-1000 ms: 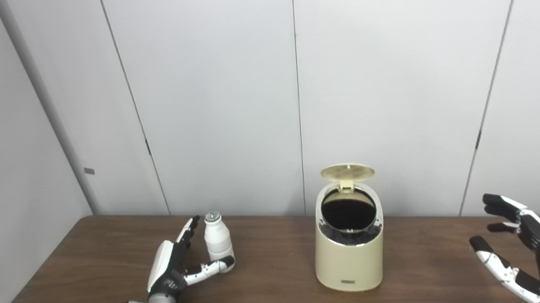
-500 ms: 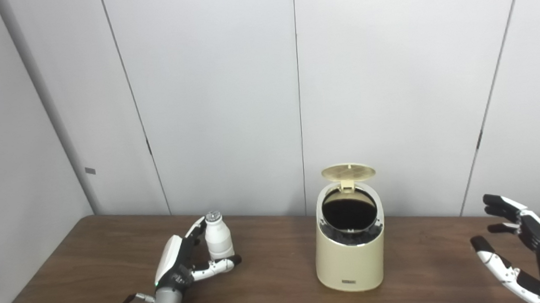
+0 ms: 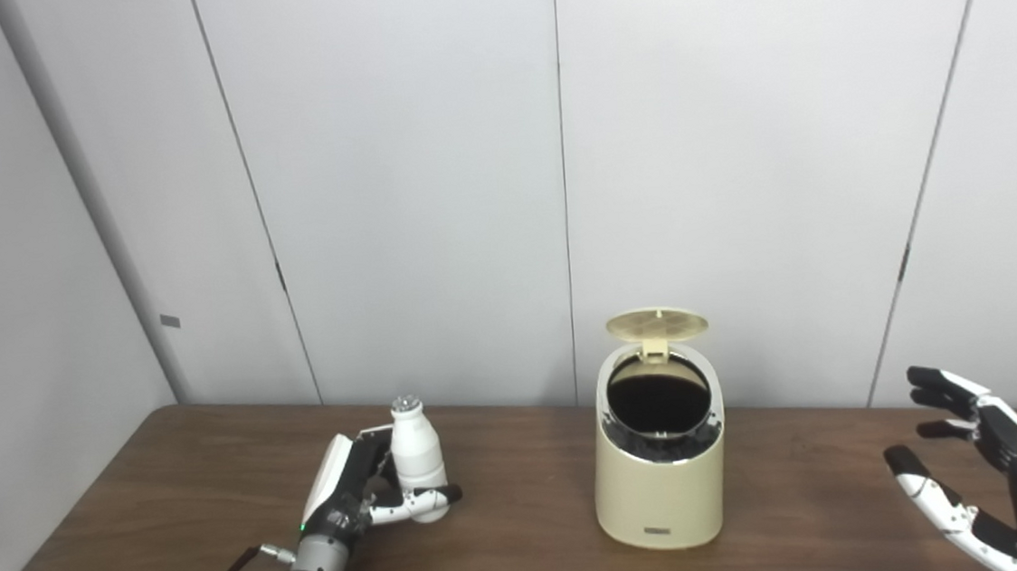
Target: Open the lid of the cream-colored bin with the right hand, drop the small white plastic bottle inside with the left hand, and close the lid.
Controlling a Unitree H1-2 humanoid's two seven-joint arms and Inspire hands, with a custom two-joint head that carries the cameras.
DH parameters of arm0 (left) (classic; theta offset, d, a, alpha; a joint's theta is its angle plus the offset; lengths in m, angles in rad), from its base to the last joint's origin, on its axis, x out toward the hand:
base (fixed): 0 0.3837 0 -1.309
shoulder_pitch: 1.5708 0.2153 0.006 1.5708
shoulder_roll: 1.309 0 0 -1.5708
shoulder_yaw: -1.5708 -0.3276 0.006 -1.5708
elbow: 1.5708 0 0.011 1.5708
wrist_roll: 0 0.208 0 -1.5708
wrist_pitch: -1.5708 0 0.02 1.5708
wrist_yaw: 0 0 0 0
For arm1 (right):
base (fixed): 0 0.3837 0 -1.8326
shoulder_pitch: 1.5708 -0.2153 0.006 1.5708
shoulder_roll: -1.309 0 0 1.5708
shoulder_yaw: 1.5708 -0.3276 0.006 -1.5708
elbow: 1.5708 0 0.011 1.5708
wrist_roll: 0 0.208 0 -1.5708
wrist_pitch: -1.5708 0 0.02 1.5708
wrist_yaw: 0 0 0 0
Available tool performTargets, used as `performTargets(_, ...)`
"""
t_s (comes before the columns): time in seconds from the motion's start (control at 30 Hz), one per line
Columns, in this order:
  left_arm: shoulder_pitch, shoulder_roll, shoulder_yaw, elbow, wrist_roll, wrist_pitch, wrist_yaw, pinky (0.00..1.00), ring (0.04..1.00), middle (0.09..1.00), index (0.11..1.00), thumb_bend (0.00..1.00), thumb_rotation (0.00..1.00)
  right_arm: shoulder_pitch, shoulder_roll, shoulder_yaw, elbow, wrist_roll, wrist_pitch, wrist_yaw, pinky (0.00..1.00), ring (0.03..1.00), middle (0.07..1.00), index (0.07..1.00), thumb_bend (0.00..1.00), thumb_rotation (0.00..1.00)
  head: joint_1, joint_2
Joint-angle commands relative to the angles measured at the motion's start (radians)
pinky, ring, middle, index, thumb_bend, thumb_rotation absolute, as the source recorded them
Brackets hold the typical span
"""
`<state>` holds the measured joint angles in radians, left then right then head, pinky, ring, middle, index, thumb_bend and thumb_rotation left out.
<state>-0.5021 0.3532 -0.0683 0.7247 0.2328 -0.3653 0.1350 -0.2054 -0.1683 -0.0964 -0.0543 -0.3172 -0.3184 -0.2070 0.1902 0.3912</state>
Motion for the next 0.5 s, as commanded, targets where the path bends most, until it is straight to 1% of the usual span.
performTargets(0.0, 0.010, -0.004, -0.019, 0.014, 0.007, 0.008, -0.042, 0.38, 0.469, 0.488, 0.467, 0.50, 0.00, -0.020, -0.005, -0.005, -0.035, 0.008, -0.019, -0.001, 0.62, 0.762, 0.786, 0.746, 0.21, 0.39, 0.001, 0.001)
performTargets(0.1, 0.012, -0.003, -0.022, 0.010, 0.010, 0.009, -0.038, 0.39, 0.462, 0.484, 0.471, 0.50, 0.00, -0.019, -0.004, -0.003, -0.037, 0.005, -0.016, 0.000, 0.62, 0.763, 0.788, 0.750, 0.20, 0.38, 0.002, 0.001)
performTargets(0.27, 0.015, -0.002, -0.016, 0.007, -0.010, 0.002, -0.050, 0.39, 0.465, 0.482, 0.477, 0.50, 0.00, -0.019, -0.002, -0.001, -0.033, 0.014, -0.020, 0.003, 0.62, 0.765, 0.795, 0.757, 0.19, 0.32, -0.001, 0.001)
performTargets(0.43, 0.017, 0.004, -0.014, 0.003, -0.008, -0.024, -0.038, 0.38, 0.460, 0.477, 0.479, 0.50, 0.00, -0.019, 0.001, 0.002, -0.035, 0.012, -0.017, 0.002, 0.62, 0.769, 0.797, 0.756, 0.19, 0.32, -0.008, -0.001)
performTargets(0.47, 0.023, 0.005, -0.013, -0.025, 0.003, -0.018, -0.027, 0.39, 0.460, 0.477, 0.478, 0.50, 0.00, -0.019, 0.002, 0.001, -0.038, 0.007, -0.015, 0.001, 0.62, 0.769, 0.796, 0.755, 0.19, 0.33, -0.011, -0.001)
